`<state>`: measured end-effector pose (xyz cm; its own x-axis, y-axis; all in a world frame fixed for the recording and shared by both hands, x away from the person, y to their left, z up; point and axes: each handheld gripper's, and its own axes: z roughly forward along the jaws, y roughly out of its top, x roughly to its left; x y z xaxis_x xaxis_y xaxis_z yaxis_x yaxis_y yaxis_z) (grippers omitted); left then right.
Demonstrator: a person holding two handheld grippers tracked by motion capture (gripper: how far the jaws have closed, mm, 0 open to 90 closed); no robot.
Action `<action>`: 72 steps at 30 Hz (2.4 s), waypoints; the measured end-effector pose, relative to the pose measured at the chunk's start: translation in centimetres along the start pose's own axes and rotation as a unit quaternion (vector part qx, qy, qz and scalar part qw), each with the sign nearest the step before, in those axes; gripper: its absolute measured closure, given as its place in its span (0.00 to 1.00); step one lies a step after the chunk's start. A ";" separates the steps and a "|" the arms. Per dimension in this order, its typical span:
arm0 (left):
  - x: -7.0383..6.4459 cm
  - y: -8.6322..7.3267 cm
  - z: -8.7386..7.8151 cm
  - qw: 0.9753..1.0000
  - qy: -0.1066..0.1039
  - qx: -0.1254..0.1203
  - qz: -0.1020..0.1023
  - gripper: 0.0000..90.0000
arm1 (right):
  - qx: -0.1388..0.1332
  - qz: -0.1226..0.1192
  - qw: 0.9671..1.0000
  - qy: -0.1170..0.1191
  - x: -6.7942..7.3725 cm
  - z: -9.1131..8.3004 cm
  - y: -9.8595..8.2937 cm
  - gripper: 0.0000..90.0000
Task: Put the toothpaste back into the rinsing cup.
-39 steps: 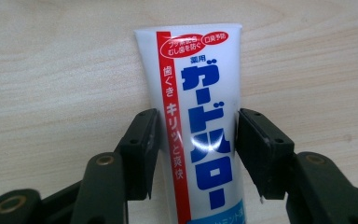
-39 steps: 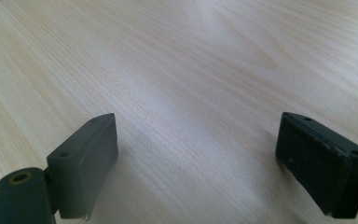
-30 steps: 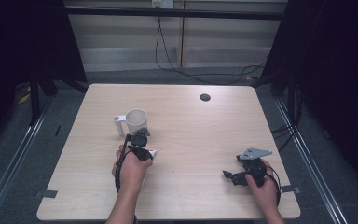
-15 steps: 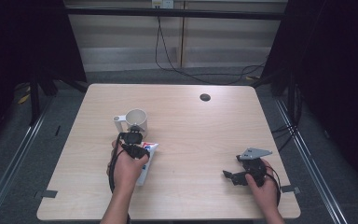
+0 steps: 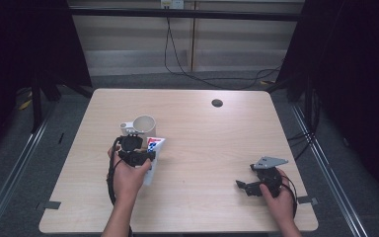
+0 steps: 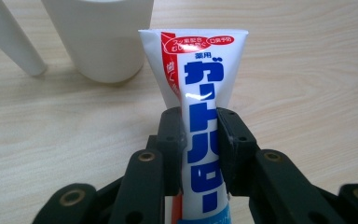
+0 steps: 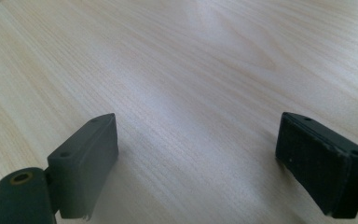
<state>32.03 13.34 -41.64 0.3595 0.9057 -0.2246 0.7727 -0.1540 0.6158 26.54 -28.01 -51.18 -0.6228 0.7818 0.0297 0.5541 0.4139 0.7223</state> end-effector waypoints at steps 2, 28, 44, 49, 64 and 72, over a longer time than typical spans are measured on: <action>0.0 0.0 -0.1 1.000 -0.004 -0.011 -0.007 0.81 | 0.000 0.000 1.000 0.000 0.0 0.0 0.0 0.14; -0.3 1.7 -2.1 0.992 -0.031 -0.119 0.000 0.81 | 0.000 0.000 1.000 0.000 0.0 0.0 0.0 0.14; -0.3 3.9 -2.5 0.989 -0.035 -0.143 0.002 0.81 | 0.000 0.000 1.000 0.000 0.0 0.0 0.0 0.14; -0.3 4.7 -2.6 0.989 -0.032 -0.146 0.002 0.81 | 0.000 -0.001 1.000 0.000 0.0 0.0 0.0 0.14; 0.4 6.6 -2.7 0.988 -0.021 -0.153 -0.006 0.81 | 0.000 0.000 1.000 -0.001 0.0 0.0 0.0 0.14; 0.9 7.5 -2.5 0.989 -0.013 -0.147 -0.008 0.81 | 0.000 -0.001 1.000 -0.001 0.0 0.0 0.0 0.14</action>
<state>36.83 13.97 -35.28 0.3653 0.8960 -0.2526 0.5941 -0.0155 0.8042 26.54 -27.99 -51.18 -0.6229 0.7818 0.0280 0.5534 0.4151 0.7222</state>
